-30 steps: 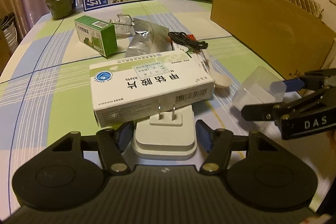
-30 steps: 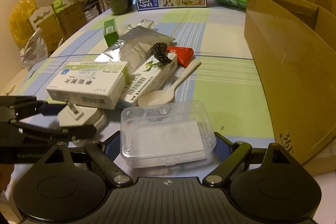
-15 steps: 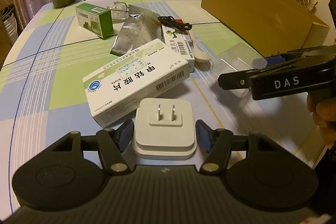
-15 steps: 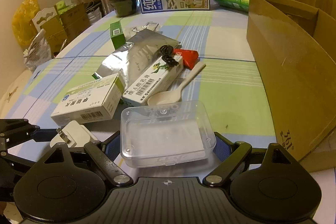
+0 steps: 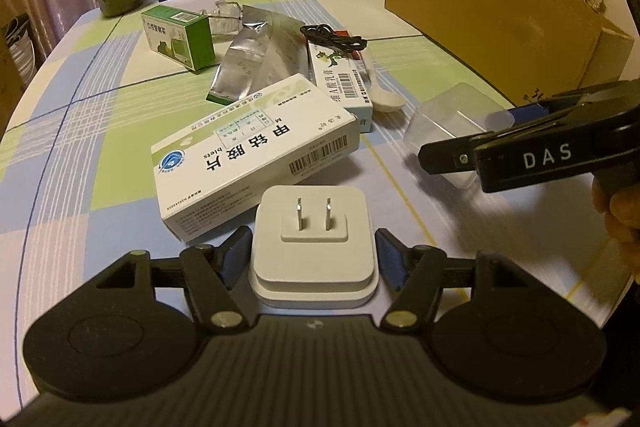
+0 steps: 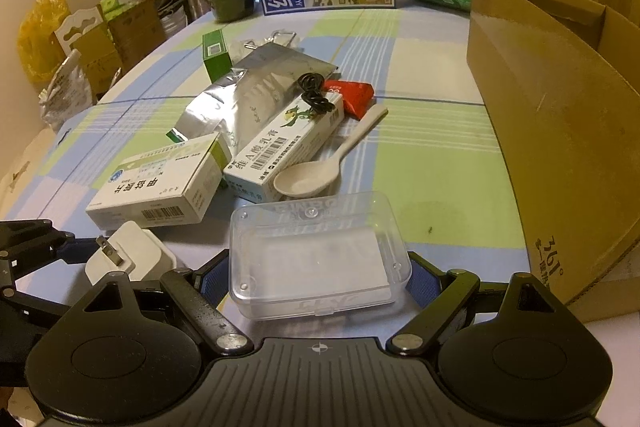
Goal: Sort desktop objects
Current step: 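Carry the plug and plastic box into the cardboard box and open both tools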
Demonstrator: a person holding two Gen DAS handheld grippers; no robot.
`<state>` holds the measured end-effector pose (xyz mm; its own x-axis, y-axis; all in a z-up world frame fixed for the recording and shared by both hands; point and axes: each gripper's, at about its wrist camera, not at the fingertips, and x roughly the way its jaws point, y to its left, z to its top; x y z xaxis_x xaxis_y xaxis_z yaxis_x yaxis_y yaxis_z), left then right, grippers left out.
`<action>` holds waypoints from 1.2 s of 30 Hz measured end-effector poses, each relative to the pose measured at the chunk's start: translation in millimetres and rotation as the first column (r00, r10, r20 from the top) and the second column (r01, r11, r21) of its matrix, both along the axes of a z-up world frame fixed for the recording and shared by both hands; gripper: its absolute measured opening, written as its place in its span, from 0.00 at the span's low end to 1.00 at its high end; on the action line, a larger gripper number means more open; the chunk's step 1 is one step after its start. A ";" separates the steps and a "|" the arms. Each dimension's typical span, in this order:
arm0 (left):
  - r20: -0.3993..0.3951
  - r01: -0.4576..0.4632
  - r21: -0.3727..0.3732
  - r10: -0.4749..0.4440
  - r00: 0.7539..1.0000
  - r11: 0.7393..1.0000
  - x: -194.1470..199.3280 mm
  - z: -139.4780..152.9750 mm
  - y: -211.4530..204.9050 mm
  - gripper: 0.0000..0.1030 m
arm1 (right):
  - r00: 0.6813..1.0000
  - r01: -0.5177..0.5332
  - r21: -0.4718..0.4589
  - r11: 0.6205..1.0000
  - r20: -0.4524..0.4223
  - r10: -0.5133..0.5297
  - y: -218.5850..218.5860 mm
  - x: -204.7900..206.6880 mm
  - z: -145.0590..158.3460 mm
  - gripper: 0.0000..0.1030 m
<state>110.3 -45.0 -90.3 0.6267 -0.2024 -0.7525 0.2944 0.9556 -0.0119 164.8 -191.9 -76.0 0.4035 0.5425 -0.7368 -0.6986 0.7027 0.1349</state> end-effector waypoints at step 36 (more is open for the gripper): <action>0.104 -0.081 -0.072 0.089 0.991 0.994 -40.5 112.2 -45.6 0.58 | 0.967 0.175 0.154 0.972 0.157 -0.199 -105.5 -43.5 137.1 0.82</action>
